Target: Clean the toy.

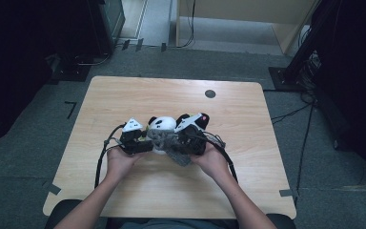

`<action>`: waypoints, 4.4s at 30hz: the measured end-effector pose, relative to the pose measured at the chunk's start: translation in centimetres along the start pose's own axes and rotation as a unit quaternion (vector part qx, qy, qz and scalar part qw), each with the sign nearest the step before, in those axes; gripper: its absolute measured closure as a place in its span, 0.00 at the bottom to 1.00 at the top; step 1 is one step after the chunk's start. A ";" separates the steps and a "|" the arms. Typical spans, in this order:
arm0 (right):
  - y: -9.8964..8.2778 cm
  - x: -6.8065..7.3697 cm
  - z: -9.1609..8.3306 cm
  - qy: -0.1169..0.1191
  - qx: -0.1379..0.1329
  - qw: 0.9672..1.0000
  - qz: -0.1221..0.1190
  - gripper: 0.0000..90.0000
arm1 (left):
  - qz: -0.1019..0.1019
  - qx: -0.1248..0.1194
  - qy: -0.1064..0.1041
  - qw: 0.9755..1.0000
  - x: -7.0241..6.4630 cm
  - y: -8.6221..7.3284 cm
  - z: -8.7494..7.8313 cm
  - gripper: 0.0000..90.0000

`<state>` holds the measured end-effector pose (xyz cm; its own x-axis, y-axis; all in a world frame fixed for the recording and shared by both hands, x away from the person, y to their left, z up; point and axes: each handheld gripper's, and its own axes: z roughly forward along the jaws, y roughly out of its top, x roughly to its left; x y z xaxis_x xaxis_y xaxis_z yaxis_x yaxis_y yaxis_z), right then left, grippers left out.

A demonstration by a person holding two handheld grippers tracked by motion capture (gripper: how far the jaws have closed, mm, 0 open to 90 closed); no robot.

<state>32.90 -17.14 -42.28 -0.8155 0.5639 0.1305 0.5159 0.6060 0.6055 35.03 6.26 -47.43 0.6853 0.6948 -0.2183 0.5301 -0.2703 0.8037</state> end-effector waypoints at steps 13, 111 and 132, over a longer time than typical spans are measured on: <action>-2.9 -1.5 -1.9 0.011 0.003 0.999 0.035 0.92 | 0.002 0.002 -0.002 1.000 -0.2 0.0 0.1 0.49; -0.1 -10.6 -7.7 -0.111 -0.149 0.974 0.132 0.90 | 0.009 0.003 -0.001 1.000 -0.2 0.0 0.1 0.49; -1.9 -11.0 -6.2 -0.112 -0.131 0.975 0.140 0.90 | 0.006 0.003 -0.003 1.000 -0.2 0.0 0.2 0.49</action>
<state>39.29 -27.92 -40.01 -0.5599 0.8126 0.1617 0.6006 0.2636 0.7548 35.03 6.02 -47.49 0.6943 0.6876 -0.2124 0.5252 -0.2823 0.8028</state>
